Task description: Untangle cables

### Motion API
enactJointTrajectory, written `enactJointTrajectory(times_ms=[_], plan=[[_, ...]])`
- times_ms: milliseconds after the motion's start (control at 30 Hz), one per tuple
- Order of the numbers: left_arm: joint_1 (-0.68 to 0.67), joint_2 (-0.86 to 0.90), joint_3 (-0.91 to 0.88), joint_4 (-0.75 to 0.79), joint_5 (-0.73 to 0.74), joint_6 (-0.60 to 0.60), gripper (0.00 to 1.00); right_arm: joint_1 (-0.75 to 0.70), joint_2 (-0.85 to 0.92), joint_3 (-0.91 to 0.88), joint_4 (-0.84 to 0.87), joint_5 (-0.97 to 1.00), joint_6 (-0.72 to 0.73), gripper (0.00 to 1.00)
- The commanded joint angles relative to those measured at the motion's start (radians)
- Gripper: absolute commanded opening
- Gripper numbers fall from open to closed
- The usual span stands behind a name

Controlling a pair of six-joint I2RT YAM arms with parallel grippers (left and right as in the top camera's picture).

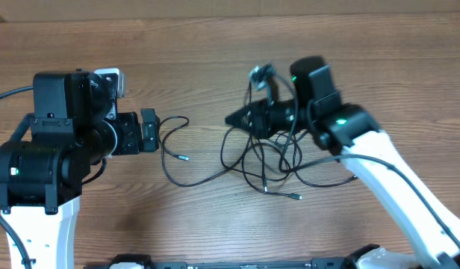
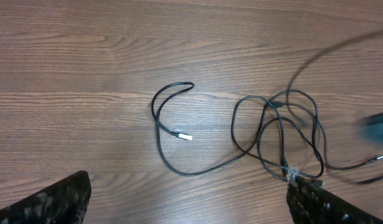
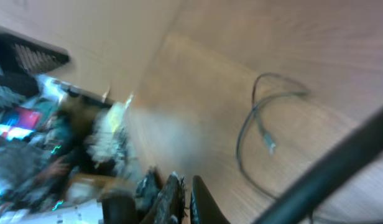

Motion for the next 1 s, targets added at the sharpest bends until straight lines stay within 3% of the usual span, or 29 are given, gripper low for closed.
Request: enactJointTrajectory(times_ms=[0,167,400,633,733,967], plan=[[0.005,0.003,-0.004,0.002,0.01,0.018,1.0,0.0,-0.093,0.172,-0.088,0.304,-0.012,0.04],[0.005,0.003,-0.004,0.002,0.01,0.018,1.0,0.0,-0.157,0.319,-0.131,0.468,-0.084,0.04],[0.005,0.003,-0.004,0.002,0.01,0.018,1.0,0.0,-0.278,0.373,-0.031,0.952,-0.212,0.04],[0.005,0.003,-0.004,0.002,0.01,0.019,1.0,0.0,-0.35,0.373,0.177,1.252,-0.615,0.04],[0.005,0.003,-0.004,0.002,0.01,0.019,1.0,-0.014,-0.354,0.373,0.249,1.5,-0.813,0.04],[0.005,0.003,-0.004,0.002,0.01,0.019,0.99,-0.205,-0.315,0.373,0.219,1.705,-0.895,0.04]])
